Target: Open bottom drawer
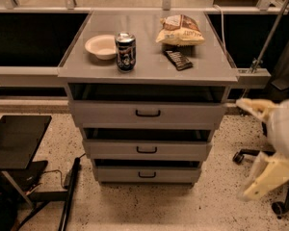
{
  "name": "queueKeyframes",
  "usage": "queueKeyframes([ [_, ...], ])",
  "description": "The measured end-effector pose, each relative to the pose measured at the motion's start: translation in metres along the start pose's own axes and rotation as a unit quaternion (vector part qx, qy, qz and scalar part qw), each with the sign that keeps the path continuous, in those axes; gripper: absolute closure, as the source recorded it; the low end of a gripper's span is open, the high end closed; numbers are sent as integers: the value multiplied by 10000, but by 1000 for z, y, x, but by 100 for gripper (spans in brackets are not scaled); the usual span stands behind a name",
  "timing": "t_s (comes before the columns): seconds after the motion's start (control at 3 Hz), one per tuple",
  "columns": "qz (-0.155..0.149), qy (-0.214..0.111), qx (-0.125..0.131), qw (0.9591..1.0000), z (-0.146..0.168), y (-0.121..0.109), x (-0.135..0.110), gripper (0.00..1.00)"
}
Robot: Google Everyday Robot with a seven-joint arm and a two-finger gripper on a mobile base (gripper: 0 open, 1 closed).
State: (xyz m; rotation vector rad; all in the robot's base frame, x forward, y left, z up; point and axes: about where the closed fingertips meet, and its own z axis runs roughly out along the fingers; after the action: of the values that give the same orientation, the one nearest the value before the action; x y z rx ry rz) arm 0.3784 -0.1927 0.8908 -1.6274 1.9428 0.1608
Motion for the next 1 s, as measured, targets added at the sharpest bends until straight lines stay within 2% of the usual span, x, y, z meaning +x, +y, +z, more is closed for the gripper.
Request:
queueKeyframes([
  [0.33,-221,-199,148,9994,48,38,-13,0],
  [0.67,-819,220,-63,9964,125,80,-27,0],
  [1.0,-1371,377,-748,9870,232,135,-30,0],
])
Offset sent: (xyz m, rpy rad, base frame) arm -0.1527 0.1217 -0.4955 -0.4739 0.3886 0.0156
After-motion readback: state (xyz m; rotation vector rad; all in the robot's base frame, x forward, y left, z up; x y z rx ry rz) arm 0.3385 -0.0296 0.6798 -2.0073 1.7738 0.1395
